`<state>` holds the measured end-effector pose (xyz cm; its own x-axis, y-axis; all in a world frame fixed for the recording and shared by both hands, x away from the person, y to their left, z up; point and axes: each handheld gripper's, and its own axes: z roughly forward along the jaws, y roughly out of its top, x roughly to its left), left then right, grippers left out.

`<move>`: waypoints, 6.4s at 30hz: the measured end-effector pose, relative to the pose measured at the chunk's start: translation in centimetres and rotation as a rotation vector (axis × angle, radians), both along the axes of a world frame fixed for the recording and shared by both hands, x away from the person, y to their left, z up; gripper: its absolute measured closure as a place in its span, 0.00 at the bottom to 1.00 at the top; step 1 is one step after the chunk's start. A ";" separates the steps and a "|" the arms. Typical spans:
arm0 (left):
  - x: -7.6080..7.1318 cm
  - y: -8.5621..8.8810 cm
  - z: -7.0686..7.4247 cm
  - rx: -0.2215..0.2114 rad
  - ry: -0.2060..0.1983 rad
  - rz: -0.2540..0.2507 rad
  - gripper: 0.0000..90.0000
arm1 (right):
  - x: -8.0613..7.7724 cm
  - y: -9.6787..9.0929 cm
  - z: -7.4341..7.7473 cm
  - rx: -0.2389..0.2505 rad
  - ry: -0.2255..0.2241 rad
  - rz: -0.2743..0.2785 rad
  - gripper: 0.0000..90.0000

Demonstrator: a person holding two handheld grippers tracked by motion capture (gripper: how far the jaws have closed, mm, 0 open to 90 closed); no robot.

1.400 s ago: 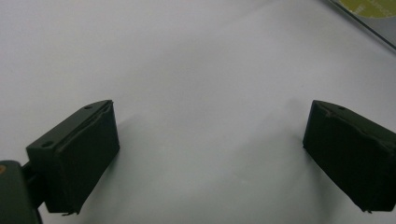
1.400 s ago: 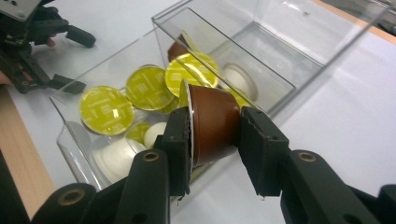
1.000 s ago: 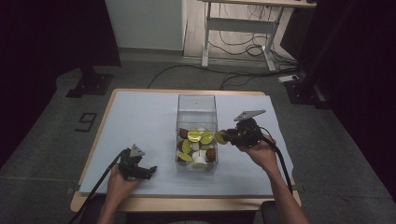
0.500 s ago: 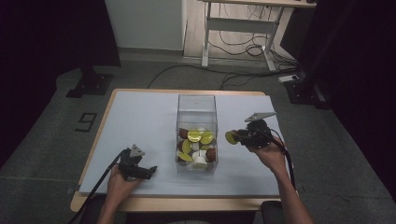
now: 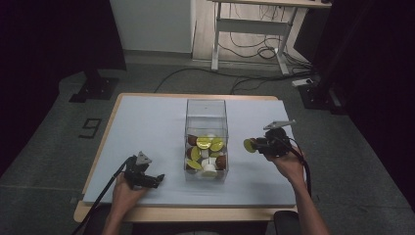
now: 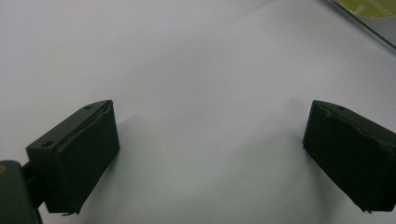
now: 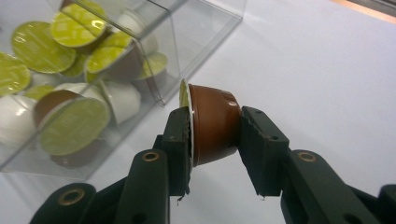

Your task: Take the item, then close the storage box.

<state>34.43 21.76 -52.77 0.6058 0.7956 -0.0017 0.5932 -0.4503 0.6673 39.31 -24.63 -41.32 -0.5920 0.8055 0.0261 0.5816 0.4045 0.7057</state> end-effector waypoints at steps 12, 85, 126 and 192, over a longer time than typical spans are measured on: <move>0.0 0.0 0.0 0.000 0.000 -0.001 0.03 | 0.6 -1.1 -1.9 0.002 0.021 -0.039 0.70; 0.0 0.0 0.0 -0.001 0.000 0.000 0.03 | 0.8 -1.8 -6.7 -0.055 0.034 -0.085 0.37; 0.0 0.0 0.0 0.001 -0.001 -0.002 0.03 | -4.1 -2.8 -10.9 -0.064 0.032 -0.087 0.31; -4.3 -3.7 4.8 -0.137 -0.169 -0.235 0.29 | -7.3 -0.2 -8.0 0.139 -0.064 0.060 0.36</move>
